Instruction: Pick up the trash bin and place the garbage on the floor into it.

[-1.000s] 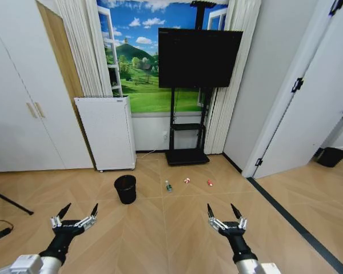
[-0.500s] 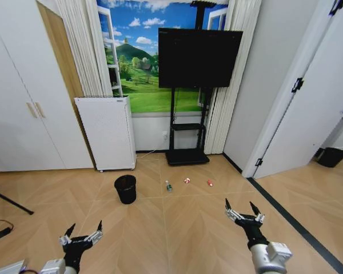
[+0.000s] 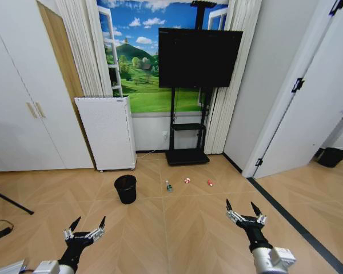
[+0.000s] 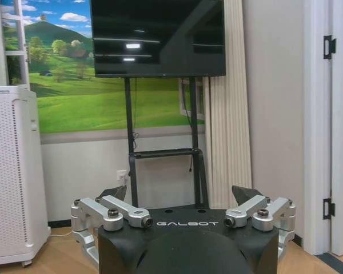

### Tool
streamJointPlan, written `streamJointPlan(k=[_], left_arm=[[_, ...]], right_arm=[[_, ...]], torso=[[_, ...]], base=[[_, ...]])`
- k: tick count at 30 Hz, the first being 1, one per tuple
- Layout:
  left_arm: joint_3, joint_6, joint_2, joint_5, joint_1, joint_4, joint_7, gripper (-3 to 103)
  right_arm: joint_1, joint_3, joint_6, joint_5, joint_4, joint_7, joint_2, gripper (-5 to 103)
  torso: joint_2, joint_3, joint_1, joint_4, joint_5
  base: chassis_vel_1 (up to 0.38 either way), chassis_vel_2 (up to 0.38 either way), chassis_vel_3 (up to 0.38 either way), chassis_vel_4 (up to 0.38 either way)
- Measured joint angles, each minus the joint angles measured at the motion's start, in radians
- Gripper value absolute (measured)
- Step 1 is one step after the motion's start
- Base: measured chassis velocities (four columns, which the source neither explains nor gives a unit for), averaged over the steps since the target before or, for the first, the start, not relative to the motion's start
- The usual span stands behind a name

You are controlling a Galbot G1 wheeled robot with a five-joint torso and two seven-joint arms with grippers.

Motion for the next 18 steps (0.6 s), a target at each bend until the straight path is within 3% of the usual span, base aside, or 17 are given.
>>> streamJointPlan(k=[9,18], left_arm=[[0.003,-0.005,0.002,0.0,0.003,-0.007,0.006,100],[0.002,-0.01,0.003,0.0,0.006,-0.007,0.01,100]], right_arm=[[-0.012,0.004,0.01,-0.01,-0.002,-0.011,0.006,100],[-0.022,0.005,0.034,-0.033,-0.006,-0.009,0.019,100]], torso=[[0.0,0.0,0.0,0.0,-0.0001],[0.0,0.0,0.0,0.0,0.0003]], base=[[-0.041,0.028,0.04,-0.021],[-0.184,0.177,0.174,-0.183]])
